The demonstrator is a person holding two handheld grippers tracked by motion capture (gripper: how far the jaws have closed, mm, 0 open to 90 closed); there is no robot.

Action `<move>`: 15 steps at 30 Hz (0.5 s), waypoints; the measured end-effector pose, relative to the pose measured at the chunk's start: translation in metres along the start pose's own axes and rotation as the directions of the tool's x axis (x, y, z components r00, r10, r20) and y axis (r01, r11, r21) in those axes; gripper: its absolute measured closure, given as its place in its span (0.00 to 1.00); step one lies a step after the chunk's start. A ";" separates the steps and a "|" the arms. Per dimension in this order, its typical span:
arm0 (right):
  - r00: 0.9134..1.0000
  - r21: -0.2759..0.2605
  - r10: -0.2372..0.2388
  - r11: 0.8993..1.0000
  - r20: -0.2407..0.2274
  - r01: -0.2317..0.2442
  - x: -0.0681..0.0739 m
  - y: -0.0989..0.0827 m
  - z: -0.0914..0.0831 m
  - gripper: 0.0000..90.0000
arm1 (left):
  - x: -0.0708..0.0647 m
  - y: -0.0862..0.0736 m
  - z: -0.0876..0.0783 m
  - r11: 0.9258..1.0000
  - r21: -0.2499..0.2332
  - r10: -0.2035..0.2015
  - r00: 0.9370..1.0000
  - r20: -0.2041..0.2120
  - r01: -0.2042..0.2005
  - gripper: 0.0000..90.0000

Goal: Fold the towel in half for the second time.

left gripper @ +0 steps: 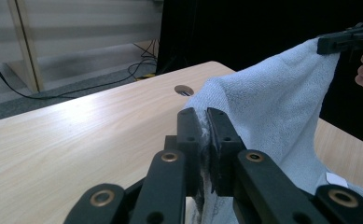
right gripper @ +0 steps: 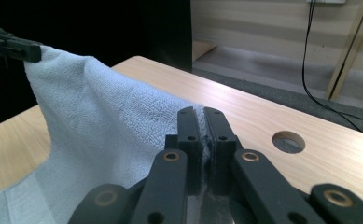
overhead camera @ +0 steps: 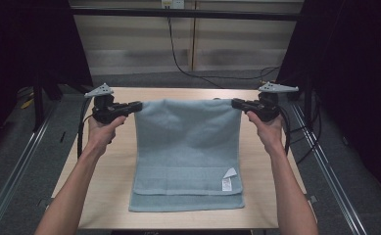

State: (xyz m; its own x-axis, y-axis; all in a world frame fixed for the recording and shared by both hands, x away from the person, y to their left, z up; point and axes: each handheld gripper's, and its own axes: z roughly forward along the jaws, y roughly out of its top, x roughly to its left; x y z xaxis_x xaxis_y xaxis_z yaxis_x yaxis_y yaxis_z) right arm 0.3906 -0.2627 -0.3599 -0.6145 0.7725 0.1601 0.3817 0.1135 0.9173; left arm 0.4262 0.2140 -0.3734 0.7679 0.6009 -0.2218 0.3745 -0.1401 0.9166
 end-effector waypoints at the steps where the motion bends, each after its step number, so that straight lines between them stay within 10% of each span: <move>1: 1.000 -0.002 -0.003 1.000 -0.004 0.003 0.001 0.000 -0.001 0.97 | -0.001 0.000 -0.001 1.000 -0.006 -0.003 1.000 0.003 0.003 0.94; 15: 0.999 -0.002 -0.031 1.000 -0.006 0.031 0.017 -0.004 -0.016 0.97 | -0.021 -0.003 -0.019 0.999 -0.012 0.041 0.999 0.023 -0.041 0.94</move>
State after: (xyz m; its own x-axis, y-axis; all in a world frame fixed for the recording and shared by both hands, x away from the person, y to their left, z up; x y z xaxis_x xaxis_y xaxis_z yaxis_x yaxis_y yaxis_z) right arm 0.3673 -0.2601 -0.3552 -0.6303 0.7648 0.1335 0.3613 0.1367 0.9224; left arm 0.3994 0.2167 -0.3655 0.7943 0.5764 -0.1919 0.3366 -0.1547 0.9289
